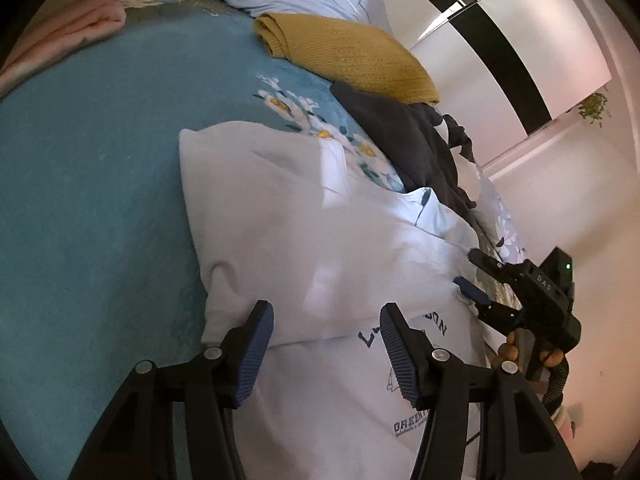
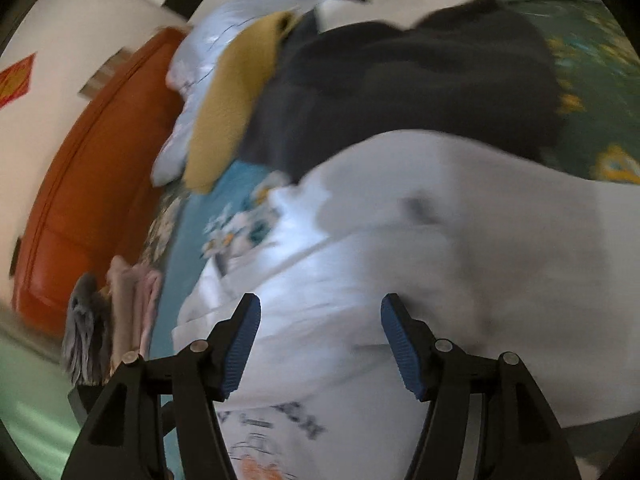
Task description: Fold clothes
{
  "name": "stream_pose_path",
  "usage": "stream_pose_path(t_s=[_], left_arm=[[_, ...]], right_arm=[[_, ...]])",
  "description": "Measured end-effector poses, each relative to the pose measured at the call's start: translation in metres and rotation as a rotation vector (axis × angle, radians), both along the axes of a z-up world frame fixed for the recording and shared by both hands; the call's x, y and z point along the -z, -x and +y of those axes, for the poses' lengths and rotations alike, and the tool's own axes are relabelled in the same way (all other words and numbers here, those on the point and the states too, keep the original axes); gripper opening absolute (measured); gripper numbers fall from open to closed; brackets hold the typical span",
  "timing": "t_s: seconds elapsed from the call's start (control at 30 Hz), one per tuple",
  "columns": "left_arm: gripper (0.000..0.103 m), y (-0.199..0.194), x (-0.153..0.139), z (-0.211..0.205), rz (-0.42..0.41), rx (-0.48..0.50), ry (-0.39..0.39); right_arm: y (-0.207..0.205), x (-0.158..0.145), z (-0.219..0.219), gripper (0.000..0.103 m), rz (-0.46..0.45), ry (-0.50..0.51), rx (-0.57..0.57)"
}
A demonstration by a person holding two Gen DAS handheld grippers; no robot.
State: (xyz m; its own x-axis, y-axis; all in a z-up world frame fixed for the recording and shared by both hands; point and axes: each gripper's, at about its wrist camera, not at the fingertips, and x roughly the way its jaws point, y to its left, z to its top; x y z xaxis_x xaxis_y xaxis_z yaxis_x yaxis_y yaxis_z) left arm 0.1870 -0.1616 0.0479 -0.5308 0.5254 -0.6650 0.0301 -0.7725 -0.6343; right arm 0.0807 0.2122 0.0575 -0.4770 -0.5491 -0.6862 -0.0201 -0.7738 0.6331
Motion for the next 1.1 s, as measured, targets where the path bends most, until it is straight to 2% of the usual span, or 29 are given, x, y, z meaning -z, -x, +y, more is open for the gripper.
stream_pose_path(t_s=[0.1,0.2,0.4,0.53,0.67,0.8,0.9,1.03,1.1], left_arm=[[0.060,-0.006,0.000,0.000,0.005,-0.013,0.007],[0.060,-0.011,-0.002,0.004,0.017,-0.025,0.043],[0.062,-0.023,-0.005,0.021,0.052,-0.037,0.176],[0.062,-0.038,0.001,0.026,0.125,-0.035,0.235],[0.064,-0.041,0.001,0.027,0.145,-0.038,0.242],[0.064,-0.044,0.004,0.021,0.159,-0.046,0.200],[0.064,-0.046,0.005,0.016,0.161,-0.053,0.161],[0.064,-0.046,0.005,0.017,0.162,-0.056,0.156],[0.065,-0.047,0.006,0.017,0.163,-0.057,0.155]], right_arm=[[-0.013,-0.004,0.029,0.064,0.002,0.058,0.056],[-0.031,-0.011,0.062,0.064,0.015,0.063,0.125],[-0.080,-0.019,0.156,0.064,0.023,0.081,0.325],[-0.114,-0.025,0.221,0.064,0.031,0.084,0.477],[-0.143,-0.032,0.270,0.064,0.042,0.048,0.608],[-0.160,-0.026,0.309,0.064,0.030,0.052,0.719],[-0.166,-0.017,0.321,0.064,-0.028,0.022,0.790],[-0.185,-0.016,0.338,0.064,-0.020,0.028,0.863],[-0.192,-0.017,0.344,0.064,-0.034,-0.016,0.883]])
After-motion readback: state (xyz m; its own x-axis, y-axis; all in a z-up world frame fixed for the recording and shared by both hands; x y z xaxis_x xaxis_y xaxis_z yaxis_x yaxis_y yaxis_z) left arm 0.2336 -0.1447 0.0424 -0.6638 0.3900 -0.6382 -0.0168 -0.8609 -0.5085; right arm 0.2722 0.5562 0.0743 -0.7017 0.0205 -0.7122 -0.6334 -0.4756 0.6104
